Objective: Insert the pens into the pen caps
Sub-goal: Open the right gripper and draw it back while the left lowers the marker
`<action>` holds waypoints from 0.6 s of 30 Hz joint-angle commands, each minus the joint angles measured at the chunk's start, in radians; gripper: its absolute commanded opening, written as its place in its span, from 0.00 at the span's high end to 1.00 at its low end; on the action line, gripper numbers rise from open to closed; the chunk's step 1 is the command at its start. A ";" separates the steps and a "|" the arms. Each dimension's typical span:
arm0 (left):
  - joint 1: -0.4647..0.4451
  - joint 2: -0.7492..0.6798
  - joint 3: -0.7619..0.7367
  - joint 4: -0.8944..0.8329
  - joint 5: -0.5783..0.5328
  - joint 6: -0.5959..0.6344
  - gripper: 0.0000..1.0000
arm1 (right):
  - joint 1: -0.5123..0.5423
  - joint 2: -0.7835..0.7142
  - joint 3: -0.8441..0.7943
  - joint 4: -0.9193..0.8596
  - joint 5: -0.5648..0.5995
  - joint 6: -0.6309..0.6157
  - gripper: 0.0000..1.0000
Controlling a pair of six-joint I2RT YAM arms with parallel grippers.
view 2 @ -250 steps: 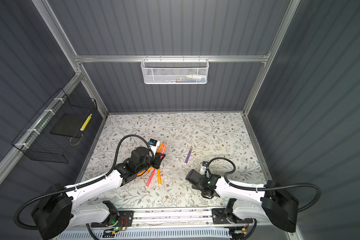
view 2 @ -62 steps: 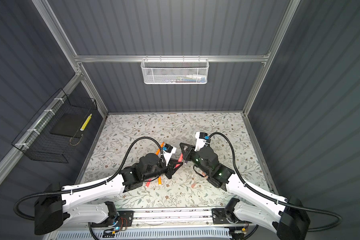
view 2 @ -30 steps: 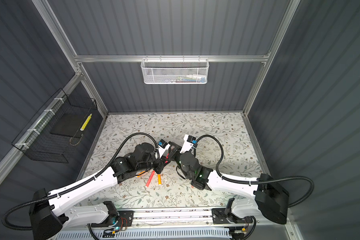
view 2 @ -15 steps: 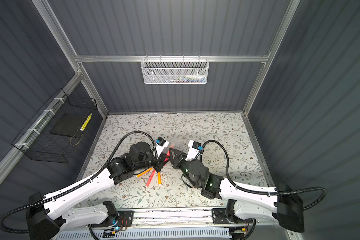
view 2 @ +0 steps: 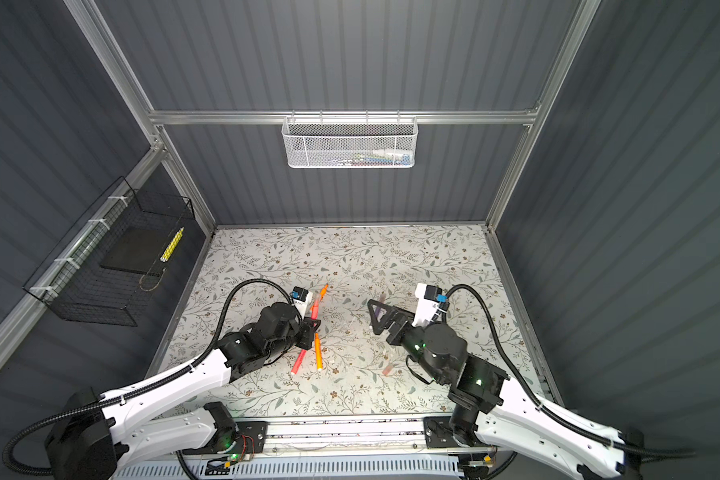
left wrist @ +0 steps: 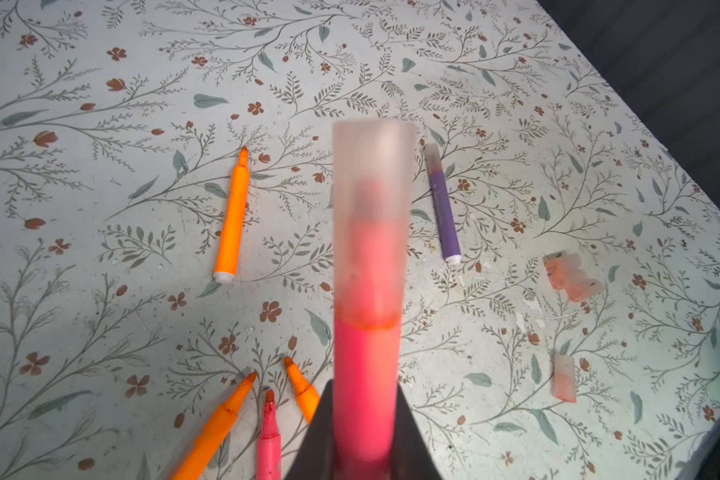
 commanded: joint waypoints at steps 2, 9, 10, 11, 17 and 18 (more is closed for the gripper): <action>-0.003 0.061 -0.012 0.032 0.031 -0.074 1.00 | -0.236 -0.157 -0.140 -0.010 -0.239 0.038 0.01; -0.006 0.207 0.032 0.113 0.098 -0.116 1.00 | -0.477 -0.150 -0.133 -0.044 -0.518 0.082 0.01; -0.009 0.231 0.044 0.116 0.102 -0.117 1.00 | -0.484 -0.141 -0.124 -0.055 -0.530 0.082 0.01; -0.012 0.261 0.060 0.117 0.102 -0.119 1.00 | -0.486 -0.135 -0.121 -0.058 -0.541 0.082 0.01; -0.031 0.412 0.165 0.095 0.096 -0.115 1.00 | -0.490 -0.093 -0.112 -0.049 -0.548 0.042 0.01; -0.031 0.442 0.183 0.096 0.094 -0.118 1.00 | -0.492 -0.084 -0.107 -0.057 -0.540 0.031 0.01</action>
